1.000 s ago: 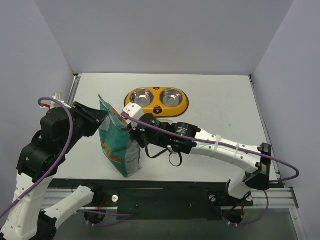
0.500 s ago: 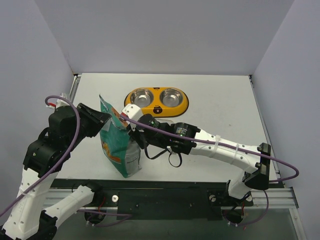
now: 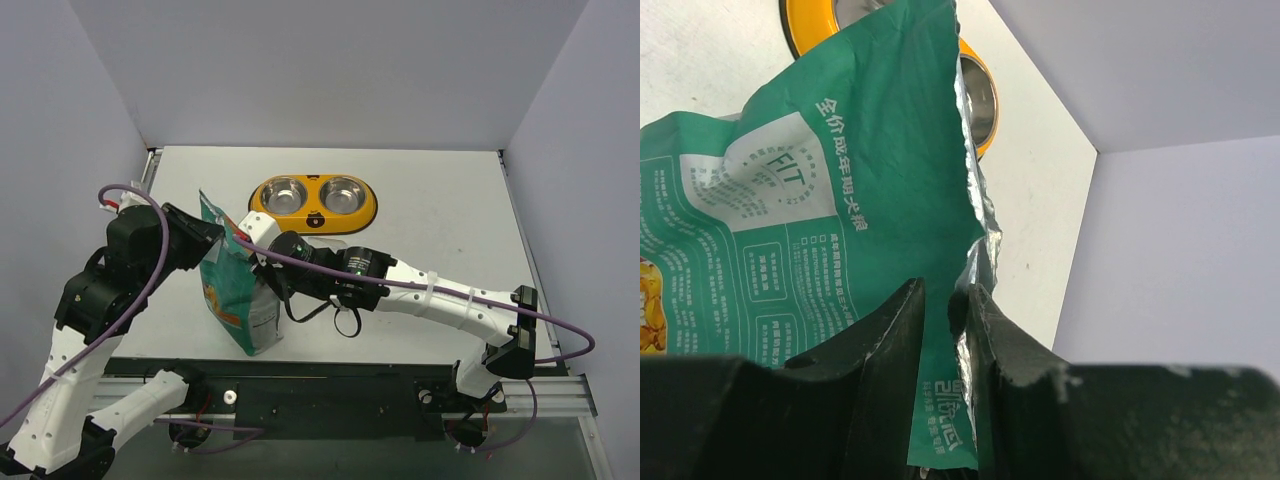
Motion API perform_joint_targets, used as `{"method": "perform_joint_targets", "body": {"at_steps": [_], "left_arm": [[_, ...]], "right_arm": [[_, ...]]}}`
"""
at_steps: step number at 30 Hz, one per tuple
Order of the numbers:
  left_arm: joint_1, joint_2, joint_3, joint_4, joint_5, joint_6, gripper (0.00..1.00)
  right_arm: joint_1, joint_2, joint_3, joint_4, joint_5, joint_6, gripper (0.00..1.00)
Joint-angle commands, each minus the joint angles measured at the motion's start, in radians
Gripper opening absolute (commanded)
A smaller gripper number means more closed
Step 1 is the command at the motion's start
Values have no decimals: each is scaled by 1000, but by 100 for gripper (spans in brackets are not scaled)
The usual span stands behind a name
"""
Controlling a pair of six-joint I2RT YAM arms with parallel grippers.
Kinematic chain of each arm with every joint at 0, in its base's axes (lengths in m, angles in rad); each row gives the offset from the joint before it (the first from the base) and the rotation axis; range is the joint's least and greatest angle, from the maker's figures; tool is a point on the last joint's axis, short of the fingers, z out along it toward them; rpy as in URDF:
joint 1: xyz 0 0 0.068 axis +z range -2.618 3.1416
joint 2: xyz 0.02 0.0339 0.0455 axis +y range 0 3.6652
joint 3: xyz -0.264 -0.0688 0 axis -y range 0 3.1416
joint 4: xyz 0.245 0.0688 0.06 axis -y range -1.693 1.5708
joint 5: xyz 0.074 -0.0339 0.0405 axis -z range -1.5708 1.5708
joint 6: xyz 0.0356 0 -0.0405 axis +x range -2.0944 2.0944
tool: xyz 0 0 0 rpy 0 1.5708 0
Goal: Serve the pet food
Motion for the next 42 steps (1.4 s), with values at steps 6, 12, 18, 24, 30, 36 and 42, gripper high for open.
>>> {"method": "perform_joint_targets", "body": {"at_steps": [6, 12, 18, 24, 30, 36, 42], "left_arm": [[0, 31, -17, 66, -17, 72, 34], [0, 29, -17, 69, -23, 128, 14], [0, -21, -57, 46, -26, 119, 0], [0, -124, -134, 106, 12, 46, 0], [0, -211, -246, 262, 82, -36, 0], [0, -242, -284, 315, 110, -91, 0], [0, -247, -247, 292, 119, -114, 0]], "right_arm": [[29, -15, 100, -8, 21, -29, 0], [37, -23, 93, -8, 18, -23, 0], [51, -34, 87, 0, 40, 11, 0], [51, -40, 172, -80, 138, 170, 31], [51, -46, 258, -120, 189, 319, 48], [45, 59, 425, -135, 287, 315, 59], [33, 170, 590, -163, 268, 327, 60]]}}
